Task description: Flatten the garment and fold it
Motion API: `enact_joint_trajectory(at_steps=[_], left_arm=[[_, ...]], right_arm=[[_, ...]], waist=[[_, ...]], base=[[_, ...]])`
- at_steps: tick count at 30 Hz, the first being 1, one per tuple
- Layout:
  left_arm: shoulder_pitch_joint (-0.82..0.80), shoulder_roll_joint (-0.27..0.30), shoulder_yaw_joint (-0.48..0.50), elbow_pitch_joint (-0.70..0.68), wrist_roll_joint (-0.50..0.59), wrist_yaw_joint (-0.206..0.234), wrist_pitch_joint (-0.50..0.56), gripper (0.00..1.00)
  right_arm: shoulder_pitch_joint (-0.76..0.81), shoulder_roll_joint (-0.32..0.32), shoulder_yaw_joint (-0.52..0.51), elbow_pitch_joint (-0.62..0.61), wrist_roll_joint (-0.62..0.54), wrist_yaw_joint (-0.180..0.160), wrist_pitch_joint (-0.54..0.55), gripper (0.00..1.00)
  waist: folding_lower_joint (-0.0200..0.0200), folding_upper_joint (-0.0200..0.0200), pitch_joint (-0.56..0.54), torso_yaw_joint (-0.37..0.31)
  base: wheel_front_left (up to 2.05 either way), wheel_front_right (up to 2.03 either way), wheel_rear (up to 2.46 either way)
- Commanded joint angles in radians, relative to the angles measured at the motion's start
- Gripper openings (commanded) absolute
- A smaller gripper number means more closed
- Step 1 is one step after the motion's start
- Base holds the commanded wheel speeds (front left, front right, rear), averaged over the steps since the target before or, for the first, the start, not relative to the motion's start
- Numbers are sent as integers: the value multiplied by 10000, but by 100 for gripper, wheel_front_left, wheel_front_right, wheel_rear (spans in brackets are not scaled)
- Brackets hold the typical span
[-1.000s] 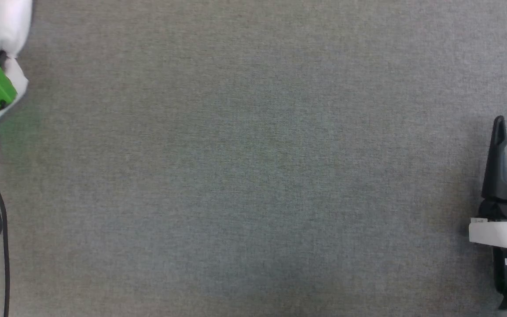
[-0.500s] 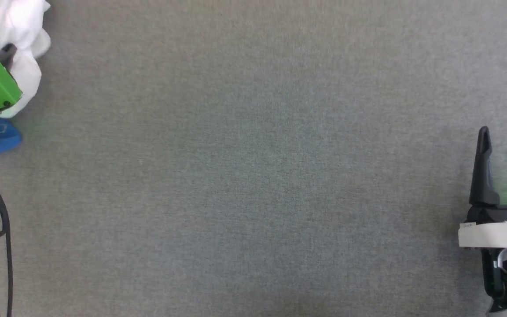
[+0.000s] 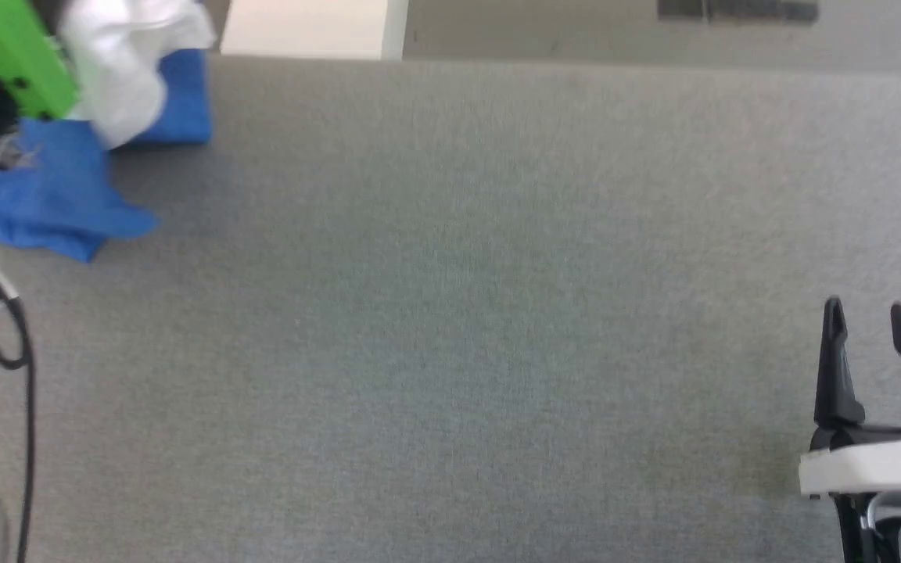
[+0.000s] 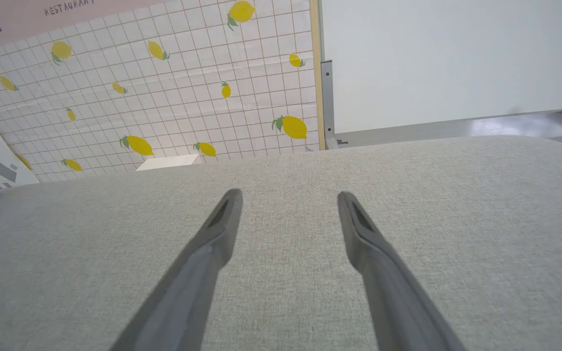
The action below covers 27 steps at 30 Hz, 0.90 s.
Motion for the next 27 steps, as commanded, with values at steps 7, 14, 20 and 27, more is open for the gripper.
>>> enact_joint_trajectory(at_steps=[7,14,20,27], left_arm=[[-951,-621,-621,-1217,-479,-128,642,0],[-1973,-1799,-1323,-1563,-1094,-195,570,0],[-2471,-2919,-2079,-1731,-1618,-236,172,0],[-2281,-3882,-3204,-1991,-2052,-253,-492,0]], right_arm=[[566,1,-160,251,385,-17,-21,100],[742,1,-157,354,541,-17,-21,100],[765,1,-60,374,594,-17,-21,100],[765,1,-15,414,616,-17,-21,100]], waist=[[0,-1,-2025,-107],[0,-1,-2380,-361],[0,-1,-2443,-741],[0,-1,-2284,-1208]], base=[[0,0,0],[0,0,0],[0,0,0],[0,0,0]])
